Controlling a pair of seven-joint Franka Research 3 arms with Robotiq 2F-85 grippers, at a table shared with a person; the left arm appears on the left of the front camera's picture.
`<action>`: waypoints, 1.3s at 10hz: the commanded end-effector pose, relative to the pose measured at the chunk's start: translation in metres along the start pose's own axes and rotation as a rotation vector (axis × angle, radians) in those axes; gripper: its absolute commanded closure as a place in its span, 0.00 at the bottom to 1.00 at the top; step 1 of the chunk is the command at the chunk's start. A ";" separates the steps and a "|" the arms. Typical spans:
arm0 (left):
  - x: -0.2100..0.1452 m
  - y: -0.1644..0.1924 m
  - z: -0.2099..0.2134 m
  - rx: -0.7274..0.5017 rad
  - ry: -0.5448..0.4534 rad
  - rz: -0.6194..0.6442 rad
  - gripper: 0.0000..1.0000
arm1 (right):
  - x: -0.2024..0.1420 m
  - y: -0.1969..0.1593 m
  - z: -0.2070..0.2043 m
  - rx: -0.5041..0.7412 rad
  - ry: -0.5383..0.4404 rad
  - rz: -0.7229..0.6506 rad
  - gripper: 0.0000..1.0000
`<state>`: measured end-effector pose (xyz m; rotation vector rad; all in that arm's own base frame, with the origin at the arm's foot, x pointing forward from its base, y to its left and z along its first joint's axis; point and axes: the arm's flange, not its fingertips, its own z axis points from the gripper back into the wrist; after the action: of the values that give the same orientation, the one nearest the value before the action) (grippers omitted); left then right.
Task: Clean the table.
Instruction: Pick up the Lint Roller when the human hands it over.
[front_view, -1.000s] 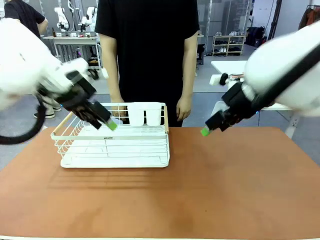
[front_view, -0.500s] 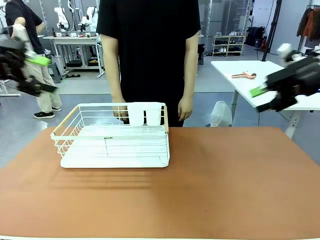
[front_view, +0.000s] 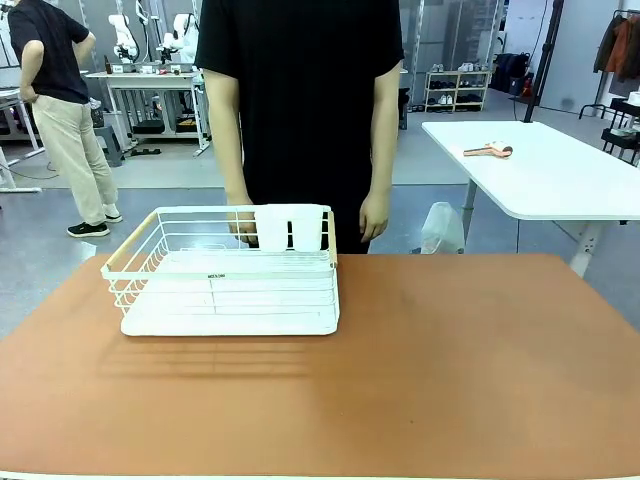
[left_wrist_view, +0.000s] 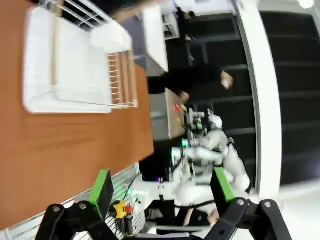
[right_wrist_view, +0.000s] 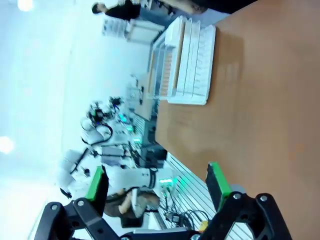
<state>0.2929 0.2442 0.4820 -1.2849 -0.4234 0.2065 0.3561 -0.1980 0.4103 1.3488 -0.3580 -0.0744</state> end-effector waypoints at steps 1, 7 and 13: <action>0.006 0.001 0.021 0.025 -0.028 0.109 0.00 | 0.011 -0.009 0.002 0.033 -0.039 -0.011 0.00; 0.008 0.026 0.013 0.055 -0.018 0.140 0.00 | 0.014 -0.025 0.011 0.075 -0.036 -0.095 0.00; 0.008 0.026 0.013 0.055 -0.018 0.140 0.00 | 0.014 -0.025 0.011 0.075 -0.036 -0.095 0.00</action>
<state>0.2996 0.2656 0.4578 -1.2591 -0.3346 0.3546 0.3723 -0.2197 0.3917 1.4384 -0.3185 -0.1741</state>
